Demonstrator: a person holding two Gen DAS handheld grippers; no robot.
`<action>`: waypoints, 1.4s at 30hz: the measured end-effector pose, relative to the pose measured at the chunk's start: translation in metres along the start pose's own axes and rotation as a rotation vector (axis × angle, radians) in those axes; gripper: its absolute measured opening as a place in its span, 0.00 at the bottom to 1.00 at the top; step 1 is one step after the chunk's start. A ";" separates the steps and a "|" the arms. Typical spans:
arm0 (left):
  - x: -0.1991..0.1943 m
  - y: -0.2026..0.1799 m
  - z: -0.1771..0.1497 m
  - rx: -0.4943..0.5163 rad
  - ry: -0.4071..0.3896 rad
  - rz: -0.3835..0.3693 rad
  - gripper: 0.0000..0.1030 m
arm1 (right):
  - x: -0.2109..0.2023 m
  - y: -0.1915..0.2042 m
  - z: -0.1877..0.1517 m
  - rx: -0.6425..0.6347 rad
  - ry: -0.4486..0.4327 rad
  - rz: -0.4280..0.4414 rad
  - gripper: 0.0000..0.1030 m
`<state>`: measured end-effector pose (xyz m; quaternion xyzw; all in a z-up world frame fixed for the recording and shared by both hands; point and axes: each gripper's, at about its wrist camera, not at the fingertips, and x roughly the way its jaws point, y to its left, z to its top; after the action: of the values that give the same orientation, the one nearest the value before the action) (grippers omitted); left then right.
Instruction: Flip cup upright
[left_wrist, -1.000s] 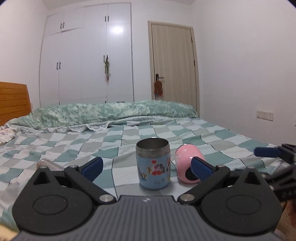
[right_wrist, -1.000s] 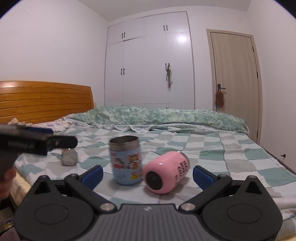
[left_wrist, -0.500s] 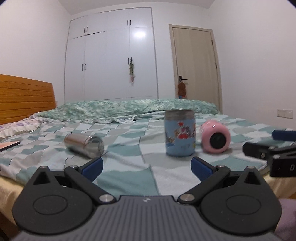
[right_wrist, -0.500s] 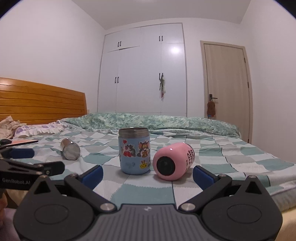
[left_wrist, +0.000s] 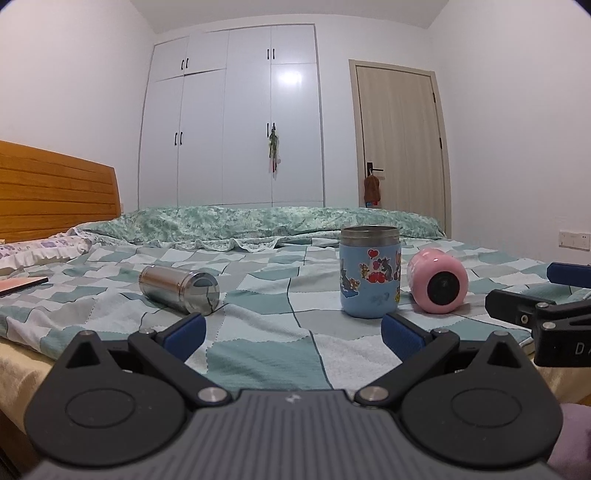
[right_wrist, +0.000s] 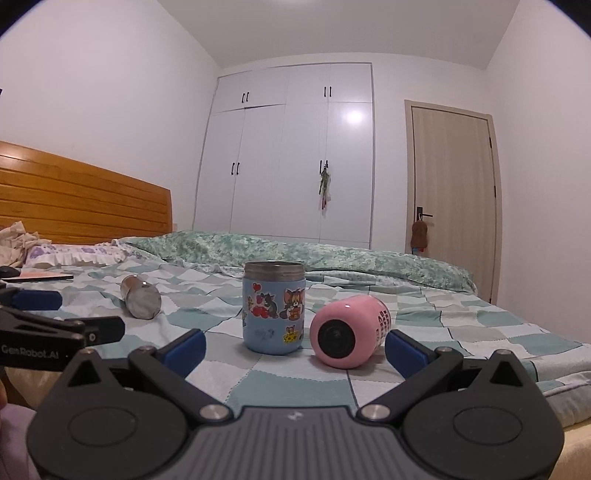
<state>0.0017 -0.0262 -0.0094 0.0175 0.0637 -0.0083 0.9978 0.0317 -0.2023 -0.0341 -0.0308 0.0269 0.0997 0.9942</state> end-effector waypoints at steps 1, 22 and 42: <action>0.000 0.000 0.000 0.001 -0.001 0.001 1.00 | 0.000 0.000 0.000 0.001 -0.001 0.000 1.00; -0.001 0.000 -0.001 0.004 -0.007 -0.002 1.00 | -0.002 0.000 -0.002 -0.004 -0.007 0.003 1.00; -0.001 -0.001 0.000 0.006 -0.012 -0.005 1.00 | -0.002 0.001 -0.002 -0.004 -0.007 0.003 1.00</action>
<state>0.0005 -0.0271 -0.0097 0.0200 0.0580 -0.0113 0.9981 0.0294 -0.2021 -0.0361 -0.0325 0.0230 0.1013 0.9941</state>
